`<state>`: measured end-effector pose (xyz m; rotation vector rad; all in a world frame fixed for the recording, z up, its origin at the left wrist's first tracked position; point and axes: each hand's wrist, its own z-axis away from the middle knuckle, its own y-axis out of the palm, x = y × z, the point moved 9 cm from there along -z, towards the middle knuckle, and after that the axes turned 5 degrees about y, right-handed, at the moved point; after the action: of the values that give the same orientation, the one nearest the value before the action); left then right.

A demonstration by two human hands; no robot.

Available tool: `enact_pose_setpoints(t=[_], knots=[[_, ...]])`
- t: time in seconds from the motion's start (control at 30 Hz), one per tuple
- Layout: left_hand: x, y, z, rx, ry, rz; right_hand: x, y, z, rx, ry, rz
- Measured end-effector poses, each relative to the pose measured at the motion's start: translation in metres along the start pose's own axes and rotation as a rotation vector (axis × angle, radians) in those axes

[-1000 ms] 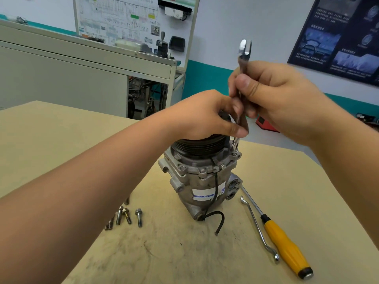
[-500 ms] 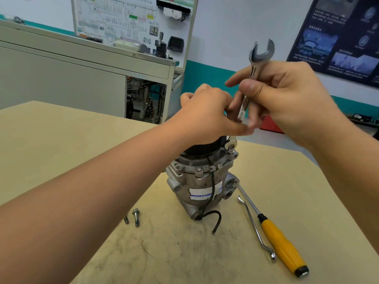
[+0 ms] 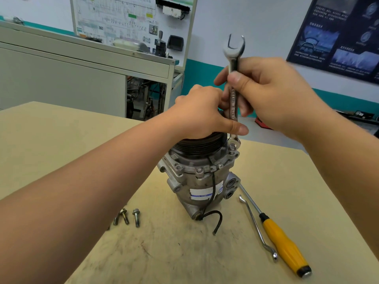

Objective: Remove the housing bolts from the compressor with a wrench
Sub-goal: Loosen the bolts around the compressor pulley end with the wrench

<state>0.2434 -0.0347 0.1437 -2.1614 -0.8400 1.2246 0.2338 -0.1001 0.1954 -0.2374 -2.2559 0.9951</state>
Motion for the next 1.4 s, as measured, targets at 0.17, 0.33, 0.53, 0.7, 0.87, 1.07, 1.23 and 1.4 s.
enact_pose_setpoints(t=[0.17, 0.33, 0.53, 0.7, 0.87, 1.07, 1.23, 1.4], knots=[[0.001, 0.000, 0.000, -0.005, 0.000, 0.014, 0.003, 0.004, 0.002, 0.023, -0.004, -0.135], [-0.004, 0.000, 0.003, 0.086, 0.062, 0.069, 0.005, 0.010, 0.008, 0.081, -0.031, -0.186], [-0.004, 0.000, 0.000, 0.014, 0.014, -0.022, 0.003, -0.001, 0.011, 0.023, -0.077, -0.249], [-0.007, -0.004, -0.002, -0.101, -0.009, -0.087, -0.008, -0.005, 0.014, 0.058, -0.041, -0.465], [-0.007, 0.001, -0.002, 0.066, 0.053, -0.024, -0.017, -0.004, 0.006, 0.020, 0.011, -0.468], [-0.004, -0.004, 0.001, 0.025, 0.048, -0.058, -0.011, -0.001, 0.004, -0.043, -0.005, -0.285], [-0.007, -0.001, 0.002, 0.014, 0.050, -0.013, -0.007, 0.000, 0.005, -0.027, -0.019, -0.231], [-0.005, -0.001, 0.002, 0.036, 0.062, -0.020, -0.005, 0.010, 0.005, 0.072, -0.026, -0.325]])
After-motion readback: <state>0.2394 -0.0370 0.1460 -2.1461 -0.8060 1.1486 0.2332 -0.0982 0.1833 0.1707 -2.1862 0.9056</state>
